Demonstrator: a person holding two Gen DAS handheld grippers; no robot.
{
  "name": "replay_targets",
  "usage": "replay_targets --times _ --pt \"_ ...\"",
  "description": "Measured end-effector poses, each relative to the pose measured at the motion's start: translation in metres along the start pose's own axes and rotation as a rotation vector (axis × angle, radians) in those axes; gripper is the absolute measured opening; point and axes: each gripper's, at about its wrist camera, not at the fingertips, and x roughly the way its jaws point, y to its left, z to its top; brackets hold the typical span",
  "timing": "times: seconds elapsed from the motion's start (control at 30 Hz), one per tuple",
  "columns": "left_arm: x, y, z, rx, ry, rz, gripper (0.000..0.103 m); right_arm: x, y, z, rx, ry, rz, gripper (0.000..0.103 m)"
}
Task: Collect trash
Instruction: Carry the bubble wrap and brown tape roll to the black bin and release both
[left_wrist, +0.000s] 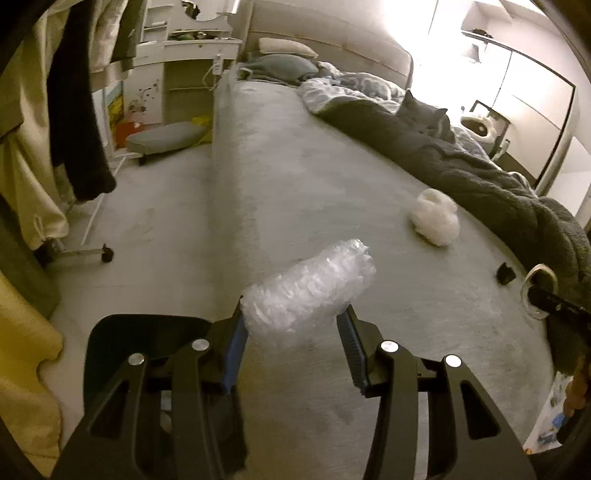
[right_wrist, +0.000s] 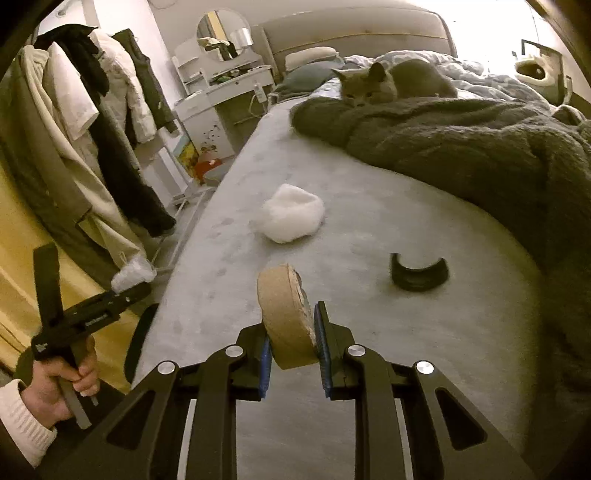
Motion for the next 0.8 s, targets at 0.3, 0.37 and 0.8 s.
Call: replay_targets --times 0.3,0.37,0.8 --pt "0.005 0.039 -0.007 -0.046 0.052 0.055 0.05 0.015 0.027 0.014 0.005 0.0 0.058 0.021" --pt "0.007 0.049 -0.01 -0.049 0.067 0.07 0.05 0.021 0.037 0.018 -0.003 0.005 0.072 0.021" --pt "0.022 0.105 -0.035 -0.047 0.186 0.158 0.05 0.063 0.11 0.034 -0.098 0.052 0.129 0.021"
